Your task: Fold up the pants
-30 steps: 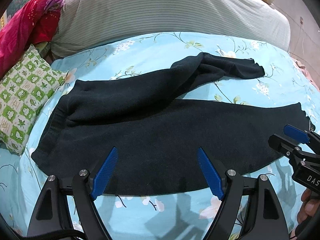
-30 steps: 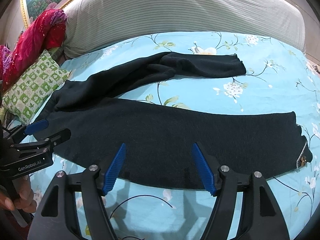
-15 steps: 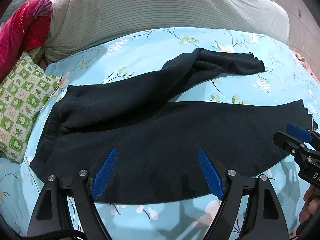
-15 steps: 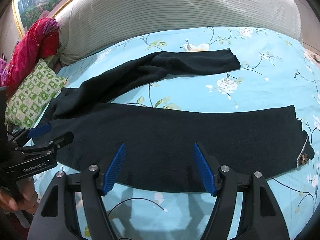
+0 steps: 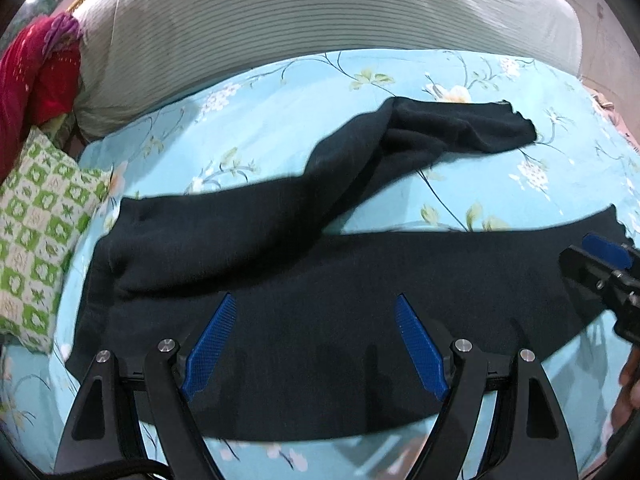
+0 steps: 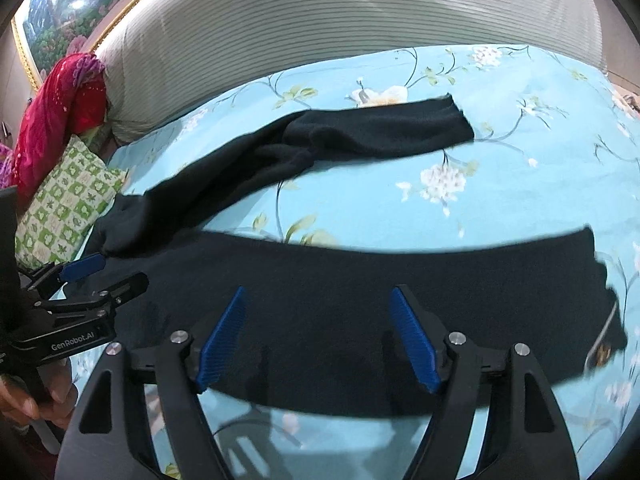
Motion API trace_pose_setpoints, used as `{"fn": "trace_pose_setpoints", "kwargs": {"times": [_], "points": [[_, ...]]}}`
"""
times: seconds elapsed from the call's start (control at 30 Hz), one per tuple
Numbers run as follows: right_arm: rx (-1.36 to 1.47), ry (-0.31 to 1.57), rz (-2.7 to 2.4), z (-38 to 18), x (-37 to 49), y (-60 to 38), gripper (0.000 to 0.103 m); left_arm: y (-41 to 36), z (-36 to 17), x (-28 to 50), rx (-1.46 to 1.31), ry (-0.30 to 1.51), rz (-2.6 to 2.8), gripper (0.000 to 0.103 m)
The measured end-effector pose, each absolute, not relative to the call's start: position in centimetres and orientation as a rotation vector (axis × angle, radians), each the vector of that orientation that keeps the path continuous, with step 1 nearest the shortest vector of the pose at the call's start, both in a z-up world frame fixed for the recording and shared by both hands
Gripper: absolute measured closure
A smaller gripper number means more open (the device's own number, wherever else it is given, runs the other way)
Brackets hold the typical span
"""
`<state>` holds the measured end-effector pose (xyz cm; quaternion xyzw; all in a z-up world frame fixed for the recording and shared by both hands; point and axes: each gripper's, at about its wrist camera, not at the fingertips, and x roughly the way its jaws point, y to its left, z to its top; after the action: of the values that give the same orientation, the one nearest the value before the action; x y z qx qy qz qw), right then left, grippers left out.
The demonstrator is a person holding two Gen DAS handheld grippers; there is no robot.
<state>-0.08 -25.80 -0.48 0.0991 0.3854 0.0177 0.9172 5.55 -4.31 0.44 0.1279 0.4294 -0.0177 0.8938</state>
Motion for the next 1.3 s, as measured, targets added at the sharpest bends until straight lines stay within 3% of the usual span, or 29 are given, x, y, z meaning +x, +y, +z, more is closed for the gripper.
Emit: {"fn": "trace_pose_setpoints", "kwargs": {"times": [0.5, 1.03, 1.23, 1.3], "points": [[0.221, 0.827, -0.004, 3.4, 9.0, -32.9, 0.027, -7.2, 3.6, 17.6, 0.245, 0.916, -0.008, 0.021], [0.269, 0.956, 0.018, 1.8, 20.4, -39.5, 0.028, -12.0, -1.1, 28.0, 0.260, 1.108, -0.136, 0.021], [0.239, 0.993, 0.061, 0.3, 23.0, -40.0, 0.029, -12.6, -2.8, 30.2, 0.276, 1.171, -0.161, 0.031], [0.236, 1.007, 0.066, -0.1, 23.6, -40.2, 0.031, -12.4, -3.1, 30.5, 0.273, 1.178, -0.178, 0.040]]}}
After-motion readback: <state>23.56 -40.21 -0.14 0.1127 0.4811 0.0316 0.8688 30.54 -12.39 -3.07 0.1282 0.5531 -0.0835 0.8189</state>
